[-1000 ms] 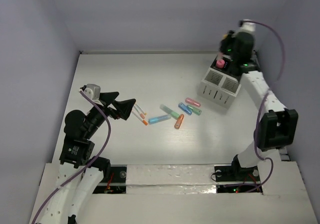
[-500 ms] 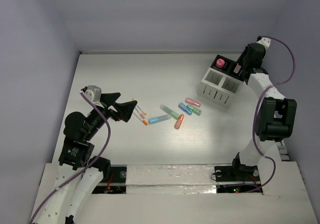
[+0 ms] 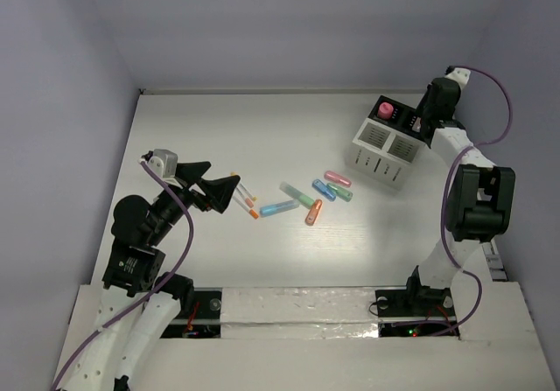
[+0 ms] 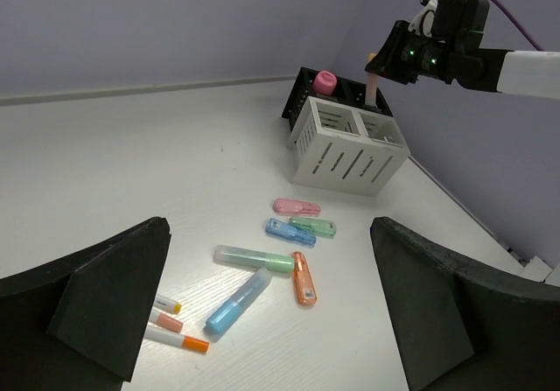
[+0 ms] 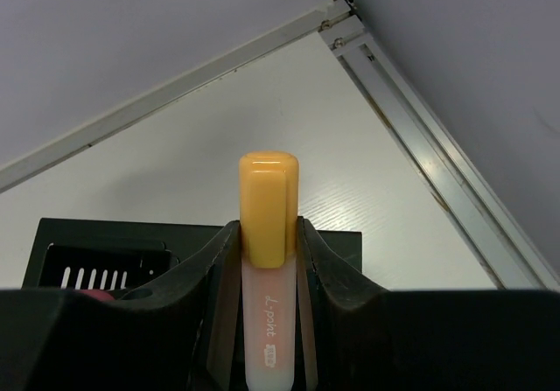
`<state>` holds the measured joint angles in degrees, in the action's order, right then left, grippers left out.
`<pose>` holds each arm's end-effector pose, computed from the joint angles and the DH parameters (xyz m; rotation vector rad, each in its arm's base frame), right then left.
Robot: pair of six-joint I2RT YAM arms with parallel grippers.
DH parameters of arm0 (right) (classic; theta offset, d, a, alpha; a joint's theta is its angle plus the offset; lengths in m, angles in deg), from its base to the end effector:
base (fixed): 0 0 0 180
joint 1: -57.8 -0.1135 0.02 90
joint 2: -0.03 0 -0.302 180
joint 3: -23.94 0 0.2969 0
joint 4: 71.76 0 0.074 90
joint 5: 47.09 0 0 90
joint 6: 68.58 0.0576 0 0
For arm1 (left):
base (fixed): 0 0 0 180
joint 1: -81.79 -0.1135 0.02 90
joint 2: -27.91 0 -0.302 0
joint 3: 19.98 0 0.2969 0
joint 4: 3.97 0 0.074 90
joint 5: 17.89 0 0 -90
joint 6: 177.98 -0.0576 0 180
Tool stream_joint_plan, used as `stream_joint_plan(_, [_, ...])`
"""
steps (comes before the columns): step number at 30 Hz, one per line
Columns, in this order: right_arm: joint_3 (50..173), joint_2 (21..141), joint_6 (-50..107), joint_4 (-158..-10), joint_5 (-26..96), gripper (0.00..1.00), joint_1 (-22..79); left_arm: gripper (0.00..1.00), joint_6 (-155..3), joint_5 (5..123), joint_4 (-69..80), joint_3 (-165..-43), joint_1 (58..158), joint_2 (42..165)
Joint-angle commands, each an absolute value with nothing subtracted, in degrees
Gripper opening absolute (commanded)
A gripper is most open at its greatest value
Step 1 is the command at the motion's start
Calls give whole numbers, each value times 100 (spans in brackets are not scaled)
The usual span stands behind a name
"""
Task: Sort the stationery into containers
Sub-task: Place the pen in the storage box, then pick up the pen from the center of the board.
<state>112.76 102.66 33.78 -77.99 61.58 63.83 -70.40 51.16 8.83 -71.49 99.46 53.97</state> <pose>0.4905 -0.0704 0.2933 0.5182 1.8368 -0.2380 0.1286 -0.0626 0.4017 0.3176 1.3700 -0.7598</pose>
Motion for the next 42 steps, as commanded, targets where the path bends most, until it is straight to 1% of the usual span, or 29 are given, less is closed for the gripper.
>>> stream_joint_plan(1, [11241,10234,3354,-7392,6365,29,6413,99,-7102,5119,663,-7189,9980,5392])
stream_joint_plan(2, [11241,10216,3399,-7436,6356,36,6413,99,-7111,5119,672,-7189,9980,5410])
stream_joint_plan(4, [11258,10128,3574,-7611,6365,46,6413,99,-7102,5111,672,-7189,9980,5419])
stream_joint_plan(6, [11250,10041,3627,-7665,6295,59,6413,99,-7111,5111,663,-7189,9980,5436])
stream_joint_plan(11, [11259,9645,3698,-7841,6075,61,6413,99,-7102,5119,663,-7180,9980,5410])
stream_joint_plan(13, [11197,9365,3733,-7867,5866,61,6361,99,-7102,5119,663,-7171,9980,5419])
stream_joint_plan(14, [11180,9285,3733,-7867,5716,60,6160,99,-7102,5119,663,-7180,9980,5427])
stream_joint_plan(16, [11136,9144,3681,-7946,5164,48,5940,99,-7102,5119,663,-7180,9980,5419])
stream_joint_plan(17, [11153,9100,3602,-8033,4491,42,5608,99,-7111,5128,663,-7180,9980,5419])
stream_joint_plan(18, [11179,9126,3523,-8174,4162,26,5396,99,-7111,5137,663,-7171,9980,5427])
stream_joint_plan(19, [11249,9161,3357,-8549,3550,25,5185,99,-7102,5154,663,-7171,9980,5419])
stream_joint_plan(20, [11258,9213,3277,-8675,3213,27,4974,99,-7102,5189,680,-7180,9980,5427])
stream_joint_plan(21, [11302,9362,3163,-8946,2531,29,4615,99,-7102,5190,681,-7180,9980,5427])
stream_joint_plan(22, [11302,9442,3110,-9096,2524,30,4455,99,-7111,5190,689,-7180,9980,5445])
stream_joint_plan(23, [11381,9529,3057,-9263,2124,31,4288,99,-7111,5190,689,-7171,9980,5462])
stream_joint_plan(25, [11443,9757,2838,-9658,1866,33,3797,99,-7119,5181,681,-7189,9980,5498])
stream_joint_plan(27, [11487,9916,2688,-9862,1821,38,3436,99,-7128,5190,681,-7189,9980,5507])
stream_joint_plan(29, [11478,10197,2424,-10081,1952,43,2908,99,-7128,5199,689,-7189,9928,5489])
stream_joint_plan(30, [11539,10329,2345,-10152,2057,47,2759,99,-7128,5199,689,-7189,9928,5498])
stream_joint_plan(31, [11601,10469,2240,-10344,2224,49,2627,99,-7128,5190,689,-7197,9928,5498])
stream_joint_plan(32, [11680,10775,2213,-10433,2634,53,2416,99,-7128,5198,681,-7198,9928,5489])
stream_joint_plan(34, [11899,11049,2212,-10635,3136,55,2266,99,-7128,5198,681,-7189,9928,5498])
stream_joint_plan(38, [12093,11411,1975,-10803,3464,56,2080,99,-7111,5181,672,-7171,9875,5524])
stream_joint_plan(39, [12120,11463,1966,-10829,3508,63,2019,99,-7111,5181,672,-7180,9875,5533])
stream_joint_plan(42, [12085,11499,1914,-10847,3561,64,1966,99,-7102,5172,672,-7180,9875,5533])
